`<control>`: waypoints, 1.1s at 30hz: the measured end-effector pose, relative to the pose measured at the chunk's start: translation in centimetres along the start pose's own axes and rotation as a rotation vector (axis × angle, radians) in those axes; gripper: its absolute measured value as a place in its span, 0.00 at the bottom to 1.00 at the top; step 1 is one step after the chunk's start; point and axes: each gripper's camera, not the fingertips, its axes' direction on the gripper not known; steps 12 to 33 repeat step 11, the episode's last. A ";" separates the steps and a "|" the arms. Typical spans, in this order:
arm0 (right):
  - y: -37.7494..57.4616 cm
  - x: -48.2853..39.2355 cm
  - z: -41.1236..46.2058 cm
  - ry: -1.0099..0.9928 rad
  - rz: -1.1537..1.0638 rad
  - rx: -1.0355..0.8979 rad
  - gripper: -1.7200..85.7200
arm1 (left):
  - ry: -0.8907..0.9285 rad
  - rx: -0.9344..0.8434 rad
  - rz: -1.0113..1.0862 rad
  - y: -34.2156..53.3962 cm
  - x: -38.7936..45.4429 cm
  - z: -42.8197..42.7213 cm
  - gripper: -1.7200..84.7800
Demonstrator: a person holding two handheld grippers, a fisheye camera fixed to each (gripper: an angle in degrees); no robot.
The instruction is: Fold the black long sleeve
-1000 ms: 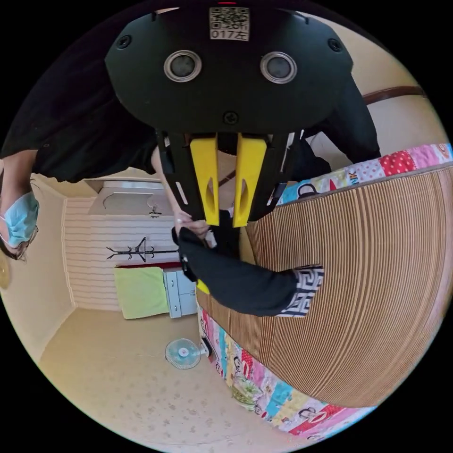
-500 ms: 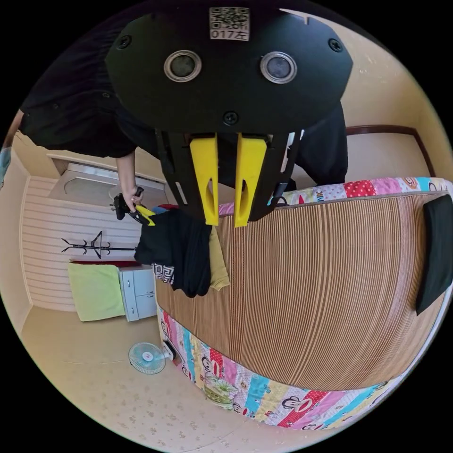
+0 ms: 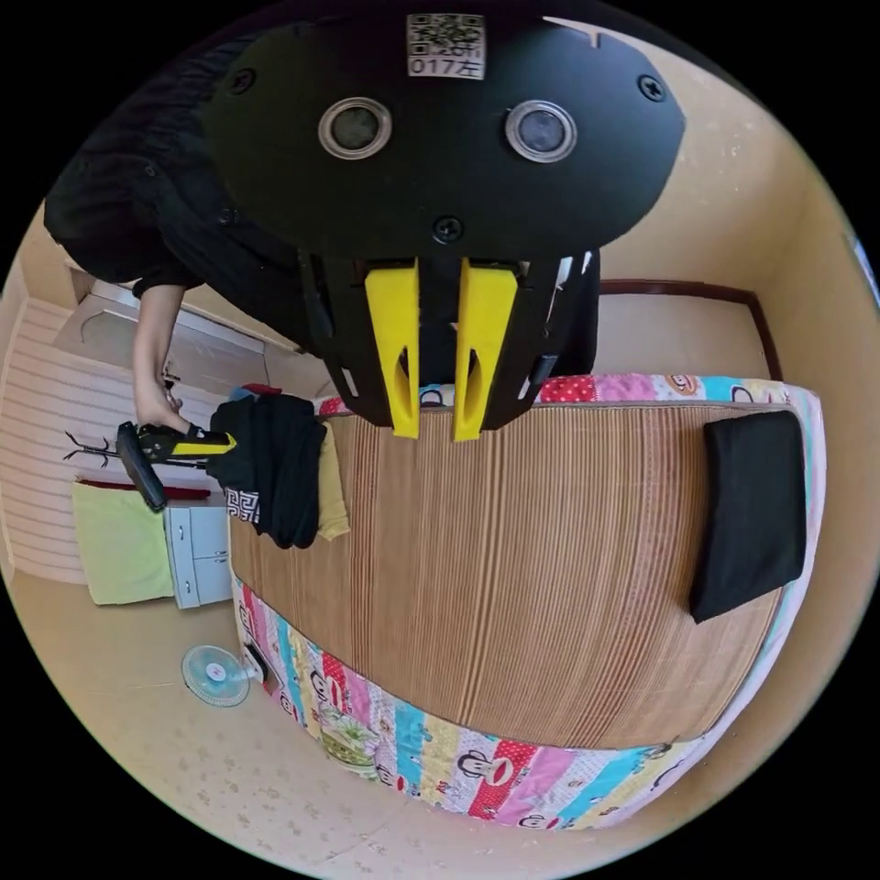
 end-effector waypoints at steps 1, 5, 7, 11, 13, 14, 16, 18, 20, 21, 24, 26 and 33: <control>-0.4 -1.1 -0.7 -0.017 -0.011 0.017 0.03 | -0.030 0.001 -0.032 0.0 -2.3 -1.5 0.09; -2.8 -8.0 -4.1 -0.030 -0.128 0.046 0.03 | -0.062 0.012 -0.142 0.4 -12.0 -6.1 0.04; -3.8 -10.2 -5.3 -0.056 -0.191 0.075 0.02 | -0.029 0.032 -0.192 0.9 -16.6 -8.0 0.03; -2.9 -10.4 -12.1 -0.546 -0.279 0.390 0.02 | -0.004 0.116 -0.332 2.5 -27.3 -12.7 0.02; -2.9 -10.4 -12.1 -0.546 -0.279 0.390 0.02 | -0.004 0.116 -0.332 2.5 -27.3 -12.7 0.02; -2.9 -10.4 -12.1 -0.546 -0.279 0.390 0.02 | -0.004 0.116 -0.332 2.5 -27.3 -12.7 0.02; -2.9 -10.4 -12.1 -0.546 -0.279 0.390 0.02 | -0.004 0.116 -0.332 2.5 -27.3 -12.7 0.02; -2.9 -10.4 -12.1 -0.546 -0.279 0.390 0.02 | -0.004 0.116 -0.332 2.5 -27.3 -12.7 0.02; -2.9 -10.4 -12.1 -0.546 -0.279 0.390 0.02 | -0.004 0.116 -0.332 2.5 -27.3 -12.7 0.02; -2.9 -10.4 -12.1 -0.546 -0.279 0.390 0.02 | -0.004 0.116 -0.332 2.5 -27.3 -12.7 0.02; -2.9 -10.4 -12.1 -0.546 -0.279 0.390 0.02 | -0.004 0.116 -0.332 2.5 -27.3 -12.7 0.02; -2.9 -10.4 -12.1 -0.546 -0.279 0.390 0.02 | -0.004 0.116 -0.332 2.5 -27.3 -12.7 0.02; -2.9 -10.4 -12.1 -0.546 -0.279 0.390 0.02 | -0.004 0.116 -0.332 2.5 -27.3 -12.7 0.02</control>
